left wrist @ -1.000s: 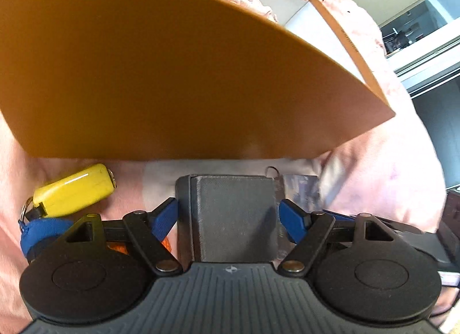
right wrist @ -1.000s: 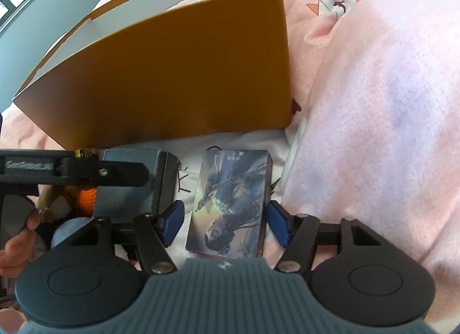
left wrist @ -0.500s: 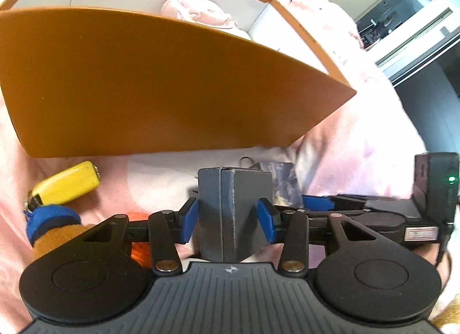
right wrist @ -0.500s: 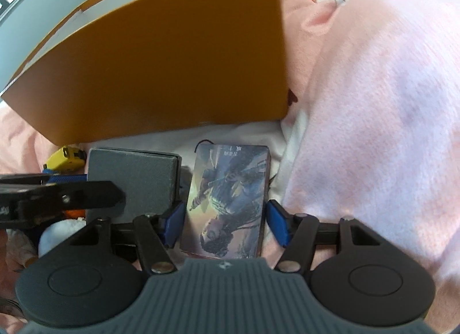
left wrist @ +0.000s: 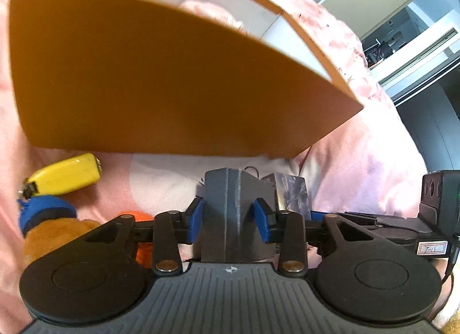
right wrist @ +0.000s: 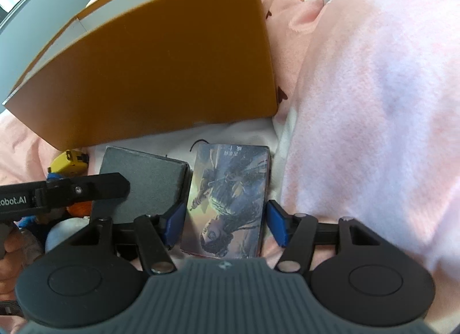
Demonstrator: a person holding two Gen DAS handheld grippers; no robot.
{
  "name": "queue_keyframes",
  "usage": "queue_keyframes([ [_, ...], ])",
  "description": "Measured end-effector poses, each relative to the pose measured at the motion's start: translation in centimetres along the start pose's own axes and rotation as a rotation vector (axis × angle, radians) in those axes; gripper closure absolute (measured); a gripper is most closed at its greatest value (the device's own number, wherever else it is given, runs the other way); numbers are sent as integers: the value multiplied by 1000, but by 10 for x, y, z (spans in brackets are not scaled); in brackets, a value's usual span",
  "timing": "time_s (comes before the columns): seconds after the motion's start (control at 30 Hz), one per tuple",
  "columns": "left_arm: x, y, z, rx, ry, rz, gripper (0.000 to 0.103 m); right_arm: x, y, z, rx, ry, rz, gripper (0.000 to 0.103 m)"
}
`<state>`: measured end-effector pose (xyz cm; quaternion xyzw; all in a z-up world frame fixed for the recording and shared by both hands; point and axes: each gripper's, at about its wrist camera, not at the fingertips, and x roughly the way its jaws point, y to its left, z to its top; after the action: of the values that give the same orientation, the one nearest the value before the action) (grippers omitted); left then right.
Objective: Organize objects
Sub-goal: 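Grasp the picture card box with the right tool while the left tool grasps the black box, then lift and carry the black box and picture card box over the shoebox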
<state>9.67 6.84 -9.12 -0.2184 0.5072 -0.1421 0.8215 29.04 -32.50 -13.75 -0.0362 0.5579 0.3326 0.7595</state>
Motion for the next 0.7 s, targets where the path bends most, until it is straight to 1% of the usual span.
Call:
queue_keyframes([
  [0.3,-29,-8,-1,33,-94,-37,62,-33,1,8,85,-37,107,40],
  [0.37,-41,-10,2,34,-113,-51,62,-43,2,13,98,-54,128,41],
  [0.5,-67,-12,12,21,-152,-79,62,-68,7,25,97,-104,171,41],
  [0.53,-75,-12,15,18,-163,-86,62,-69,14,27,95,-116,182,41],
  [0.57,-81,-13,18,19,-173,-90,62,-82,9,27,90,-128,195,41],
  [0.7,-99,-20,38,13,-209,-108,62,-95,21,49,41,-176,242,41],
])
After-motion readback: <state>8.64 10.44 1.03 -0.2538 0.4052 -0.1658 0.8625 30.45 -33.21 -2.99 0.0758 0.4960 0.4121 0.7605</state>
